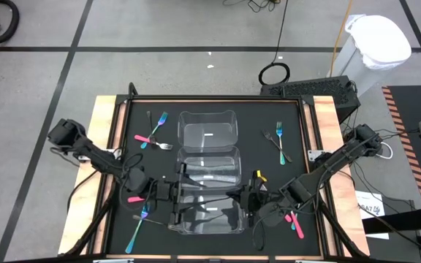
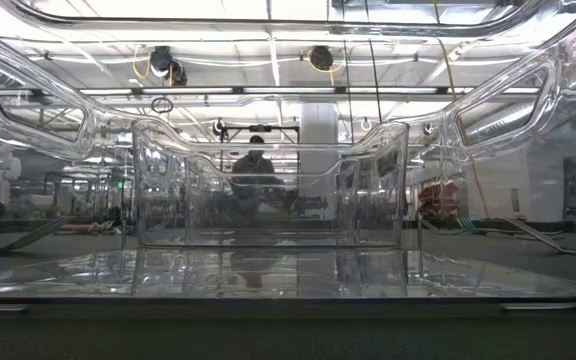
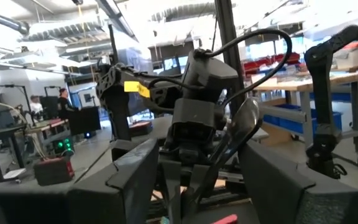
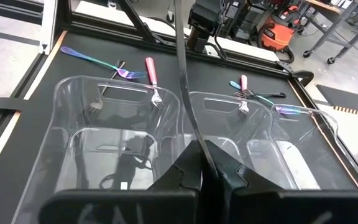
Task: Sort silverware by color (type)
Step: Put the middle black fork into the top transparent bin
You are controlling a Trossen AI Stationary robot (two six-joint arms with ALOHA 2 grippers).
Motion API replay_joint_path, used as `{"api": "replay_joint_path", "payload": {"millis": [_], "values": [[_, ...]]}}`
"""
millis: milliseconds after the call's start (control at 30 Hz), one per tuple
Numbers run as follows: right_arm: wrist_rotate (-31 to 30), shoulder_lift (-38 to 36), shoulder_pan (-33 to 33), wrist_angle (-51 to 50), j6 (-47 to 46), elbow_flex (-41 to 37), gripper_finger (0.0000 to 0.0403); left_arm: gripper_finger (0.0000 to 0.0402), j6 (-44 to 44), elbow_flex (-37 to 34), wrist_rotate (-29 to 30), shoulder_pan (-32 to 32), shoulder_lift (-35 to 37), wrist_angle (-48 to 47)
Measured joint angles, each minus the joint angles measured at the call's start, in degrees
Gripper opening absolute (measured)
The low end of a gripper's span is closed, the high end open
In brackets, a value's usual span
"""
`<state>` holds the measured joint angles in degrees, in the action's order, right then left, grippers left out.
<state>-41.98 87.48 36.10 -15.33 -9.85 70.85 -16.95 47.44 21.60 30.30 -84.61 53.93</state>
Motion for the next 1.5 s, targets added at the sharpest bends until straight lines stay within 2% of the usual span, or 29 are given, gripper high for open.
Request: {"api": "replay_joint_path", "payload": {"millis": [333,833,1200,1500], "values": [[0.3,0.0,0.0,-0.3,0.0,0.0,0.0,0.0224,-1.3,0.0,3.7,3.1,4.9,-6.8],[0.3,0.1,-0.1,-0.9,0.0,0.0,0.0,0.0224,-7.9,0.0,14.5,9.3,6.5,-7.4],[0.3,0.1,-0.9,-1.1,-0.1,0.0,0.0,0.0224,-9.9,0.0,16.3,10.0,6.5,-7.6],[1.8,0.1,-1.4,-5.3,-4.4,0.0,0.0,0.0224,-14.2,0.0,16.5,12.4,6.5,-8.3]]}}
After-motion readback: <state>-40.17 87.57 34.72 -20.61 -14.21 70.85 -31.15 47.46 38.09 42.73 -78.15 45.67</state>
